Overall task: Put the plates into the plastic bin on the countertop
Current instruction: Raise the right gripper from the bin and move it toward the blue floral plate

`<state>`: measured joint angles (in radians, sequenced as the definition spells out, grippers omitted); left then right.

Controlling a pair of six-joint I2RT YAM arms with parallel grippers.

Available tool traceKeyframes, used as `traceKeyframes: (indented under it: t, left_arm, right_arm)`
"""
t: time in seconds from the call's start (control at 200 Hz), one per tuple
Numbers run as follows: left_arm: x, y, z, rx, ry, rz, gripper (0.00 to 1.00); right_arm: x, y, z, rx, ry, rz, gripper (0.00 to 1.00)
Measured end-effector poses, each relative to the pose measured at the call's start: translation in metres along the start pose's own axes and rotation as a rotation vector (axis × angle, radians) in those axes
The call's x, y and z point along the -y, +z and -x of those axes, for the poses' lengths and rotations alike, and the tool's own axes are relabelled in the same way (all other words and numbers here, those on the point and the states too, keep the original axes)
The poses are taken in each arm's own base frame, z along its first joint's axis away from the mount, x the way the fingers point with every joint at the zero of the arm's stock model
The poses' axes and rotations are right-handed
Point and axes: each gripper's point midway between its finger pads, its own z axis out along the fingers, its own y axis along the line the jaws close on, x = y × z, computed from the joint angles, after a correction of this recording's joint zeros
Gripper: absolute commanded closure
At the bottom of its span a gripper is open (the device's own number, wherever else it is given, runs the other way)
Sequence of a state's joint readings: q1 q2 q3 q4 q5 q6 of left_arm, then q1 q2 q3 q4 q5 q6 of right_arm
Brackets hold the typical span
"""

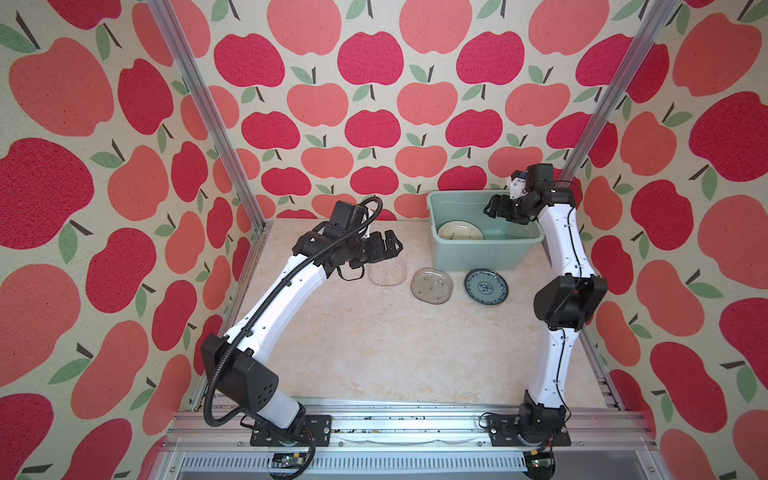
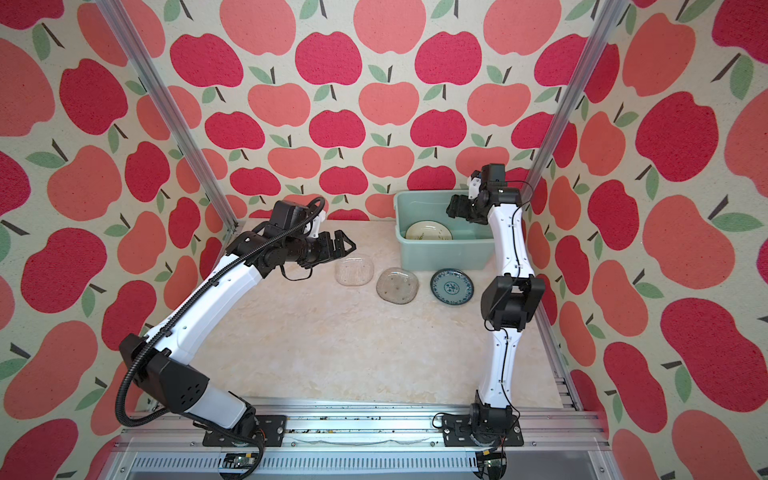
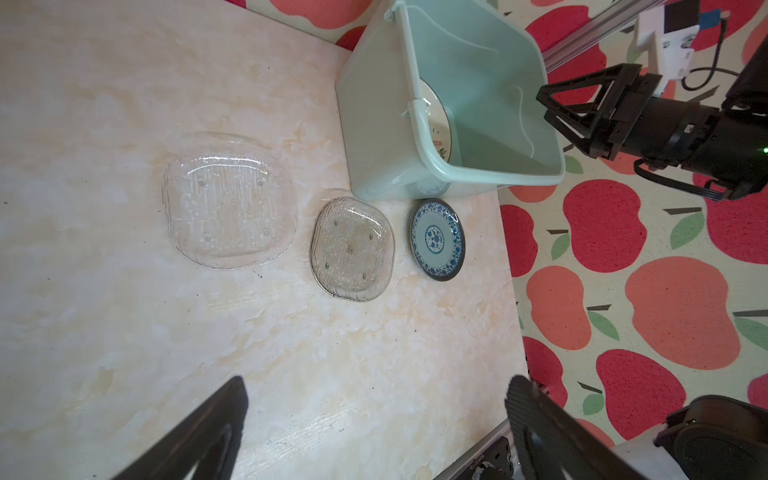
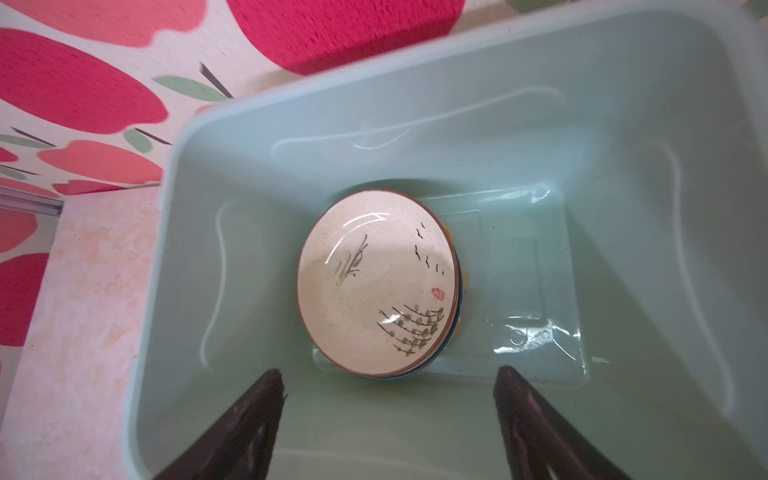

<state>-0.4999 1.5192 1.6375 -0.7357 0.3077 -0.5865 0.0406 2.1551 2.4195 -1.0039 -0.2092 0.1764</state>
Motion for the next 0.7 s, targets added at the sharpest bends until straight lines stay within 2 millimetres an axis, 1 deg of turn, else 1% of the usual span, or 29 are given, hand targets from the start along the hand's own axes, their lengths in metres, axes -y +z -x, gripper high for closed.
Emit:
traceKeyframes:
  t: [0.065, 0.125, 0.195, 0.235, 0.29, 0.33, 0.395, 0.42, 0.47, 0.55, 0.62, 0.7]
  left_arm:
    - [0.003, -0.020, -0.003, 0.031, 0.011, -0.006, 0.01]
    - [0.003, -0.037, -0.009, 0.050, 0.017, -0.014, 0.01]
    - [0.002, -0.053, -0.019, 0.060, 0.020, -0.022, 0.01]
    - [0.001, -0.060, -0.025, 0.061, 0.020, -0.026, 0.01]
    - [-0.003, -0.066, -0.035, 0.055, 0.019, -0.030, 0.01]
    - [-0.005, -0.068, -0.044, 0.045, 0.016, -0.034, 0.01]
    - [-0.009, -0.066, -0.057, 0.017, 0.009, -0.041, 0.01]
    - [-0.009, -0.064, -0.063, 0.003, 0.007, -0.042, 0.01]
    - [-0.009, -0.059, -0.072, -0.024, 0.006, -0.044, 0.01]
    - [0.001, -0.047, -0.082, -0.065, 0.024, -0.062, 0.01]
    - [0.011, -0.032, -0.090, -0.101, 0.048, -0.081, 0.01]
    - [0.022, -0.013, -0.096, -0.146, 0.069, -0.088, 0.01]
  right_arm:
    - [-0.012, -0.043, 0.005, 0.054, -0.015, 0.003, 0.18]
    - [-0.021, -0.078, 0.000, 0.089, -0.022, 0.005, 0.19]
    - [-0.028, -0.112, -0.018, 0.108, -0.012, 0.013, 0.20]
    - [-0.030, -0.124, -0.031, 0.110, 0.002, 0.021, 0.20]
    - [-0.030, -0.136, -0.055, 0.106, 0.031, 0.036, 0.21]
    - [-0.029, -0.140, -0.077, 0.088, 0.062, 0.047, 0.21]
    - [-0.025, -0.139, -0.112, 0.051, 0.118, 0.062, 0.22]
    - [-0.023, -0.136, -0.129, 0.030, 0.148, 0.069, 0.22]
    - [-0.019, -0.129, -0.156, -0.009, 0.200, 0.081, 0.23]
    - [-0.010, -0.113, -0.200, -0.075, 0.300, 0.099, 0.23]
    - [0.001, -0.099, -0.230, -0.119, 0.399, 0.104, 0.23]
    - [0.016, -0.084, -0.256, -0.135, 0.522, 0.107, 0.25]
